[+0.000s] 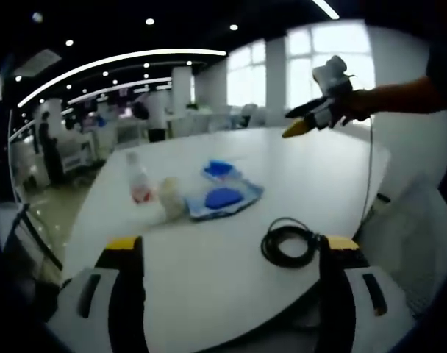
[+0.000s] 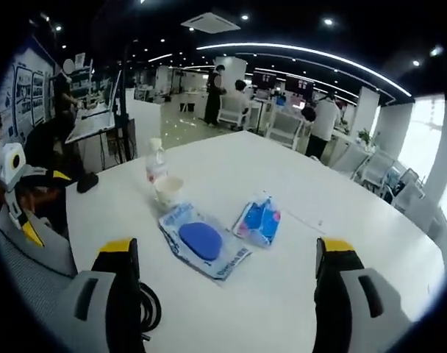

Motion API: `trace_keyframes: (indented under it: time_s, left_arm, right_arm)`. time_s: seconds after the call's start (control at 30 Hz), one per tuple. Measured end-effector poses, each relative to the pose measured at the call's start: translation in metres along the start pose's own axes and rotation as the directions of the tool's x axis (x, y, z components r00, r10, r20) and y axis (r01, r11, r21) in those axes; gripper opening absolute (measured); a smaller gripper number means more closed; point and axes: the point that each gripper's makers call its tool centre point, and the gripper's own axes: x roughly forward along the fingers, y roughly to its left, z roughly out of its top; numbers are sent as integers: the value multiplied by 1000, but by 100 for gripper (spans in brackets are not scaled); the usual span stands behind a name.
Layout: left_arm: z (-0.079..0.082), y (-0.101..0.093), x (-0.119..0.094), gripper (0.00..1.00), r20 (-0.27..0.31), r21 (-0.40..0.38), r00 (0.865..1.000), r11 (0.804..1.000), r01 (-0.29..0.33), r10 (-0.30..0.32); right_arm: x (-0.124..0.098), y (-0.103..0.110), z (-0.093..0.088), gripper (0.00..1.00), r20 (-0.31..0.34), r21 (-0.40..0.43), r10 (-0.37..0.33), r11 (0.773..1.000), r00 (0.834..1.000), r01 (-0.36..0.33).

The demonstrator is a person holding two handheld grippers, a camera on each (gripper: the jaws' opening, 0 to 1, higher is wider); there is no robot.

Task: Arrange the tabletop items into an orderly group along one side of the table until the central work area is clear of visible clutter.

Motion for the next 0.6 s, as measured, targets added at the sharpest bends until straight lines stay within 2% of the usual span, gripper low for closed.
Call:
trace_keyframes:
  time_s: [0.33, 0.6]
  left_arm:
    - [2, 0, -1, 96, 2, -4, 1000, 1000, -7, 7]
    - [3, 3, -2, 96, 12, -18, 1000, 1000, -16, 16]
  right_arm:
    - [20, -16, 19, 100, -9, -62, 8, 998, 1000, -9]
    - [41, -28, 19, 100, -51, -125, 9, 992, 999, -15]
